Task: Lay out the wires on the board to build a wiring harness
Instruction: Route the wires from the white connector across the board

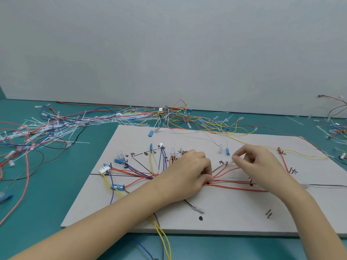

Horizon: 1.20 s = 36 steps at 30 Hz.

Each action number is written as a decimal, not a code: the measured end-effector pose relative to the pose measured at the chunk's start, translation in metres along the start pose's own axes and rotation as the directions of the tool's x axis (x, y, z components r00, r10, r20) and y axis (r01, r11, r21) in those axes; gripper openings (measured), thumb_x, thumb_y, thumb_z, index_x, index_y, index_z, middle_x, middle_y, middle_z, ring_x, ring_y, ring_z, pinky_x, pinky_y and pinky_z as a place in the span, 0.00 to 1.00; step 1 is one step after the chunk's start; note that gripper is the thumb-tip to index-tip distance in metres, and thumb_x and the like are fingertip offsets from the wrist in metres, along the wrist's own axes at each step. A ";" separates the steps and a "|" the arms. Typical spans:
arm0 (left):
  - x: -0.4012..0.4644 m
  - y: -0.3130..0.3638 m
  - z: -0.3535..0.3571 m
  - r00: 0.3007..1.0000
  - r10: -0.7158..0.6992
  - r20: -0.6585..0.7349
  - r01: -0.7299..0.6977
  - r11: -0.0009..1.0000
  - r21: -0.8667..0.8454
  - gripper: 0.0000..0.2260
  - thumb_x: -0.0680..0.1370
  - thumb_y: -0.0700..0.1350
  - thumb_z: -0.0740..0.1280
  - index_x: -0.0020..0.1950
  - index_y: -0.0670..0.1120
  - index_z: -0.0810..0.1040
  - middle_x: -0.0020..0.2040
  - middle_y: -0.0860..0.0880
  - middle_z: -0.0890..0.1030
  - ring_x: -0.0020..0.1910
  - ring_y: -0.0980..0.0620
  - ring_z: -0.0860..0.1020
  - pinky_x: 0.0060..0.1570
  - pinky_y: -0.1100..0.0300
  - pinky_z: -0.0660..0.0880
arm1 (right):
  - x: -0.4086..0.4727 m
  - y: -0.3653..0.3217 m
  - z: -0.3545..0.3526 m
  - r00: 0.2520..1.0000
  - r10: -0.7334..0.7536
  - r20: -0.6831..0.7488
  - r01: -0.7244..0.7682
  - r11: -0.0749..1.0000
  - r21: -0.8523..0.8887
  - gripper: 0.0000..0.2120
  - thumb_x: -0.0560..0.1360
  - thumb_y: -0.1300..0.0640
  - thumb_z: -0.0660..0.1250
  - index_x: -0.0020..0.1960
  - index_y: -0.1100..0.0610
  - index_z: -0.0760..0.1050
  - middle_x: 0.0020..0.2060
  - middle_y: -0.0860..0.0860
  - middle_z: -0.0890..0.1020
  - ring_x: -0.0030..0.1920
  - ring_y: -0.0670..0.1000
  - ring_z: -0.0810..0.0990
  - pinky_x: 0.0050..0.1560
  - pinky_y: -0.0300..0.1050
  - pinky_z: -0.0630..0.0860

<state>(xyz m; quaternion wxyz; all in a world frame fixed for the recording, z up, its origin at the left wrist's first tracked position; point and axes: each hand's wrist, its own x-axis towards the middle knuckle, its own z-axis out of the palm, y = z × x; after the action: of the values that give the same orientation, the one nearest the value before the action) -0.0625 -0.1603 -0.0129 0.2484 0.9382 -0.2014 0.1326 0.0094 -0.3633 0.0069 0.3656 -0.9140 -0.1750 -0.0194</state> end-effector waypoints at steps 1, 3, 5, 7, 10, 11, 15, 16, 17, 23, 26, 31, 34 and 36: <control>0.000 0.001 0.000 1.000 0.001 0.000 -0.001 1.000 0.013 0.05 0.79 0.46 0.66 0.46 0.47 0.77 0.47 0.51 0.76 0.49 0.53 0.69 0.53 0.57 0.68 | 0.002 0.004 0.002 1.000 0.020 -0.023 -0.022 0.996 -0.083 0.04 0.74 0.50 0.69 0.43 0.49 0.76 0.27 0.46 0.75 0.30 0.47 0.74 0.31 0.43 0.68; 0.000 0.001 0.002 1.000 0.011 -0.002 -0.011 0.999 0.037 0.04 0.79 0.46 0.65 0.46 0.47 0.77 0.47 0.50 0.76 0.49 0.52 0.69 0.53 0.56 0.68 | 0.003 0.011 0.009 0.997 0.080 0.005 -0.077 0.973 -0.216 0.08 0.73 0.45 0.69 0.45 0.48 0.74 0.34 0.48 0.77 0.36 0.47 0.75 0.33 0.44 0.65; 0.001 0.001 0.002 1.000 0.017 -0.003 -0.017 0.998 0.054 0.04 0.79 0.45 0.65 0.46 0.46 0.77 0.47 0.50 0.76 0.49 0.52 0.69 0.53 0.56 0.68 | 0.006 0.016 0.012 0.994 0.108 0.026 -0.099 0.968 -0.230 0.09 0.73 0.44 0.68 0.44 0.48 0.72 0.35 0.49 0.77 0.38 0.47 0.76 0.33 0.44 0.65; 0.002 0.001 0.002 1.000 0.018 -0.009 -0.017 0.998 0.056 0.04 0.79 0.45 0.65 0.46 0.46 0.77 0.47 0.49 0.77 0.49 0.52 0.69 0.53 0.57 0.68 | 0.007 0.017 0.010 0.995 0.078 0.056 -0.062 0.967 -0.249 0.10 0.75 0.44 0.67 0.41 0.49 0.71 0.33 0.48 0.77 0.36 0.47 0.75 0.32 0.44 0.64; 0.002 0.000 0.003 1.000 0.019 -0.018 -0.018 0.998 0.060 0.05 0.79 0.45 0.65 0.46 0.45 0.77 0.46 0.49 0.77 0.49 0.52 0.69 0.52 0.58 0.67 | 0.008 0.015 0.010 0.993 0.036 0.115 0.010 0.928 -0.372 0.16 0.77 0.38 0.59 0.39 0.49 0.67 0.32 0.46 0.75 0.36 0.48 0.75 0.35 0.46 0.67; 0.003 0.000 0.003 1.000 0.023 -0.019 -0.022 0.998 0.061 0.05 0.79 0.45 0.65 0.46 0.45 0.77 0.46 0.49 0.77 0.49 0.52 0.69 0.52 0.59 0.67 | 0.008 0.013 0.012 0.992 0.024 0.128 0.038 0.887 -0.461 0.18 0.78 0.36 0.55 0.38 0.49 0.64 0.32 0.45 0.74 0.37 0.50 0.74 0.37 0.47 0.68; 0.002 0.000 0.003 0.999 0.023 -0.033 -0.021 0.998 0.056 0.05 0.79 0.45 0.66 0.46 0.45 0.77 0.46 0.48 0.77 0.49 0.51 0.70 0.51 0.61 0.65 | 0.007 0.006 0.020 0.992 -0.014 0.123 0.085 0.799 -0.595 0.18 0.80 0.38 0.49 0.40 0.49 0.58 0.33 0.45 0.69 0.39 0.55 0.71 0.39 0.49 0.65; 0.002 0.000 0.003 0.999 0.022 -0.035 -0.020 0.998 0.053 0.05 0.79 0.45 0.66 0.46 0.45 0.77 0.46 0.48 0.77 0.49 0.51 0.70 0.50 0.61 0.64 | 0.007 0.005 0.021 0.993 -0.024 0.112 0.086 0.802 -0.591 0.16 0.80 0.39 0.50 0.42 0.49 0.59 0.34 0.45 0.69 0.40 0.56 0.71 0.39 0.49 0.65; 0.001 0.000 0.003 0.999 0.024 -0.034 -0.022 0.998 0.052 0.05 0.79 0.45 0.66 0.46 0.45 0.77 0.46 0.48 0.77 0.49 0.51 0.70 0.51 0.61 0.64 | 0.008 0.005 0.022 0.994 -0.034 0.103 0.088 0.806 -0.585 0.15 0.80 0.39 0.51 0.43 0.50 0.60 0.34 0.45 0.69 0.40 0.55 0.71 0.39 0.49 0.65; 0.001 0.001 0.003 0.999 0.023 -0.028 -0.022 0.998 0.055 0.05 0.79 0.44 0.65 0.46 0.45 0.77 0.47 0.48 0.77 0.49 0.51 0.70 0.52 0.60 0.65 | 0.004 0.010 0.024 0.997 -0.061 0.041 0.073 0.871 -0.485 0.16 0.79 0.39 0.55 0.43 0.50 0.66 0.35 0.44 0.74 0.43 0.55 0.75 0.41 0.49 0.68; 0.000 0.000 0.002 1.000 0.011 -0.017 -0.010 0.999 0.052 0.05 0.80 0.45 0.64 0.47 0.44 0.77 0.47 0.48 0.77 0.50 0.51 0.69 0.53 0.59 0.65 | 0.002 0.013 0.026 0.999 -0.046 -0.026 0.031 0.913 -0.407 0.17 0.78 0.37 0.58 0.42 0.50 0.67 0.36 0.47 0.76 0.42 0.55 0.75 0.42 0.50 0.70; 0.000 0.000 0.001 1.000 0.009 -0.003 -0.009 0.999 0.052 0.05 0.80 0.44 0.64 0.47 0.44 0.77 0.48 0.48 0.77 0.51 0.50 0.70 0.53 0.59 0.66 | 0.002 0.011 0.027 0.999 -0.042 -0.028 0.028 0.925 -0.378 0.18 0.77 0.38 0.59 0.42 0.52 0.66 0.36 0.49 0.77 0.42 0.57 0.75 0.43 0.51 0.70; -0.006 -0.006 -0.005 1.000 -0.002 -0.011 0.002 0.999 0.043 0.05 0.79 0.44 0.65 0.47 0.44 0.77 0.47 0.49 0.77 0.49 0.52 0.69 0.53 0.58 0.66 | 0.002 0.003 0.033 0.996 -0.075 -0.041 0.056 0.937 -0.345 0.18 0.77 0.38 0.61 0.43 0.54 0.67 0.34 0.49 0.76 0.42 0.56 0.75 0.42 0.51 0.69; -0.013 -0.014 -0.011 1.000 -0.014 -0.025 0.015 0.999 0.036 0.05 0.79 0.44 0.66 0.46 0.44 0.77 0.47 0.49 0.77 0.47 0.54 0.67 0.52 0.58 0.67 | 0.003 -0.006 0.041 0.993 -0.111 -0.041 0.090 0.936 -0.339 0.19 0.77 0.39 0.61 0.43 0.55 0.67 0.33 0.48 0.75 0.42 0.56 0.74 0.41 0.51 0.69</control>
<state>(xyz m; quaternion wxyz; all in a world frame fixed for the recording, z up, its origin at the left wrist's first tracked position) -0.0694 -0.1394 -0.0140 0.2348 0.9423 -0.1889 0.1460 0.0067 -0.3310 -0.0184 0.2077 -0.9518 -0.2047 -0.0949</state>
